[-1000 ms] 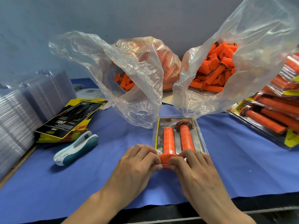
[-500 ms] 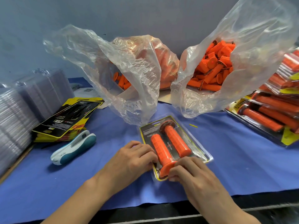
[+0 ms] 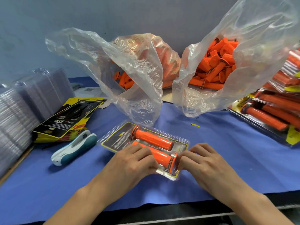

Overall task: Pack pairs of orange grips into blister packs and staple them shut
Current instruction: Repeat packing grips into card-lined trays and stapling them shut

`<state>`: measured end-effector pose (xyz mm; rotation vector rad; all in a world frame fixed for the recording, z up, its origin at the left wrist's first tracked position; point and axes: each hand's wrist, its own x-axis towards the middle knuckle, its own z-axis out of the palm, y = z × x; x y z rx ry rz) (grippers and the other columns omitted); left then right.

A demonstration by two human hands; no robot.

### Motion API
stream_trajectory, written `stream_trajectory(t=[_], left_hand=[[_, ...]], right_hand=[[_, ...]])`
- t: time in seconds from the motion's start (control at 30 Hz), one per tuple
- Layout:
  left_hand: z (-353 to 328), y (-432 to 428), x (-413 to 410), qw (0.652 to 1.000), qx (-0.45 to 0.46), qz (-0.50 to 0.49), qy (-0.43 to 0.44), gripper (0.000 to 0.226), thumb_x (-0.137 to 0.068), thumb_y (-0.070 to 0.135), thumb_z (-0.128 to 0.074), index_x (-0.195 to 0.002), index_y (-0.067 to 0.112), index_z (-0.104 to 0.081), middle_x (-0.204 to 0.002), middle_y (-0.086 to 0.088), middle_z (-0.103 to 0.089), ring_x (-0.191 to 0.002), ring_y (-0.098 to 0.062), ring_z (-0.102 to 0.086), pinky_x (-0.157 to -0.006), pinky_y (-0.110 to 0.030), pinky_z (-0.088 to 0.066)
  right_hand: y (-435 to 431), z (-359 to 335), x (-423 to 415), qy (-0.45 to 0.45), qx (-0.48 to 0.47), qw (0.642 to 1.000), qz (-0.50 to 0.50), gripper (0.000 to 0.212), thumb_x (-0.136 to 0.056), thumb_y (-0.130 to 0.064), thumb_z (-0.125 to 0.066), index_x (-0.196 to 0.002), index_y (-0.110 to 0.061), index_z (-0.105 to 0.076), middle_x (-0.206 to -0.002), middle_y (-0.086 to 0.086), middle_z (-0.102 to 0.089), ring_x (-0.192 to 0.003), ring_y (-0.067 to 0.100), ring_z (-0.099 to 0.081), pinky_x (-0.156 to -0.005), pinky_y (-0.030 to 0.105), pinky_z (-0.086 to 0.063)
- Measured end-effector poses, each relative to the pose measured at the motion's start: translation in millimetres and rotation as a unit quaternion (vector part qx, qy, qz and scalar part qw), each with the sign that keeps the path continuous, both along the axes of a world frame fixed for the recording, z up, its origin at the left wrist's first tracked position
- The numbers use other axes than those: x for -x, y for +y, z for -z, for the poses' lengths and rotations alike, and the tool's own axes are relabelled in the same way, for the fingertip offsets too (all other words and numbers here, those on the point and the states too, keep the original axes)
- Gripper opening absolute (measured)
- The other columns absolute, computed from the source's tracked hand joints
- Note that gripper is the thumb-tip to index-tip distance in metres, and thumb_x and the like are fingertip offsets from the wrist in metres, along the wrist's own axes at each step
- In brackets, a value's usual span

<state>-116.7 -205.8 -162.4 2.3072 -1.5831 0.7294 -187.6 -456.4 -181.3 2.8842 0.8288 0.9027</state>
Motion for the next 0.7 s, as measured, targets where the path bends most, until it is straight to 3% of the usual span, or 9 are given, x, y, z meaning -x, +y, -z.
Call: stream_trajectory(t=[0.1,0.2,0.3,0.47,0.6,0.7], left_hand=[[0,9,-7,1.000,-0.007,-0.016,0.007,0.021,-0.098,0.029,-0.057,-0.083,0.017,-0.066,-0.086,0.007,-0.062,-0.077,-0.018,-0.056,-0.071,-0.031,-0.049],[2,15,-11,0.999,-0.005,-0.030,0.016,0.022,-0.098,0.032,-0.057,-0.083,0.017,-0.065,-0.086,0.006,-0.061,-0.075,-0.018,-0.055,-0.069,-0.032,-0.049],[6,14,-10,0.999,0.000,-0.038,0.016,0.021,-0.097,0.033,-0.058,-0.084,0.017,-0.065,-0.086,0.006,-0.061,-0.075,-0.018,-0.055,-0.067,-0.033,-0.050],[10,11,-8,0.999,0.003,-0.041,0.010,0.019,-0.097,0.032,-0.060,-0.083,0.019,-0.064,-0.085,0.007,-0.060,-0.074,-0.016,-0.051,-0.068,-0.031,-0.048],[13,6,-5,0.998,0.010,-0.054,-0.007,0.018,-0.096,0.033,-0.061,-0.084,0.021,-0.064,-0.084,0.006,-0.059,-0.074,-0.017,-0.052,-0.066,-0.031,-0.048],[16,-5,-1,0.998,0.017,-0.059,-0.015,0.020,-0.099,0.033,-0.058,-0.084,0.021,-0.064,-0.084,0.006,-0.060,-0.074,-0.018,-0.055,-0.064,-0.034,-0.049]], right_hand=[[0,-2,-4,-0.012,-0.001,1.000,-0.006,0.029,-0.080,0.000,-0.049,-0.084,-0.026,-0.061,-0.088,-0.012,-0.062,-0.079,0.016,-0.050,-0.081,0.027,-0.040],[-1,-1,-8,-0.018,0.005,1.000,-0.006,0.032,-0.079,0.001,-0.042,-0.083,-0.025,-0.060,-0.086,-0.013,-0.060,-0.078,0.015,-0.044,-0.080,0.026,-0.037],[-3,2,-10,-0.021,0.002,1.000,-0.001,0.031,-0.075,0.005,-0.054,-0.084,-0.025,-0.060,-0.088,-0.012,-0.061,-0.077,0.016,-0.044,-0.078,0.026,-0.037],[0,8,-7,-0.026,-0.041,0.999,0.004,0.008,-0.088,-0.018,-0.066,-0.092,-0.023,-0.061,-0.099,-0.007,-0.063,-0.080,0.022,-0.059,-0.079,0.032,-0.042],[15,12,3,-0.036,-0.105,0.994,-0.020,0.032,-0.084,-0.039,-0.070,-0.109,-0.026,-0.056,-0.112,-0.005,-0.061,-0.096,0.018,-0.058,-0.090,0.034,-0.045],[30,15,3,-0.081,-0.063,0.995,-0.020,0.020,-0.089,-0.034,-0.066,-0.107,-0.026,-0.061,-0.099,-0.005,-0.060,-0.086,0.018,-0.053,-0.086,0.032,-0.041]])
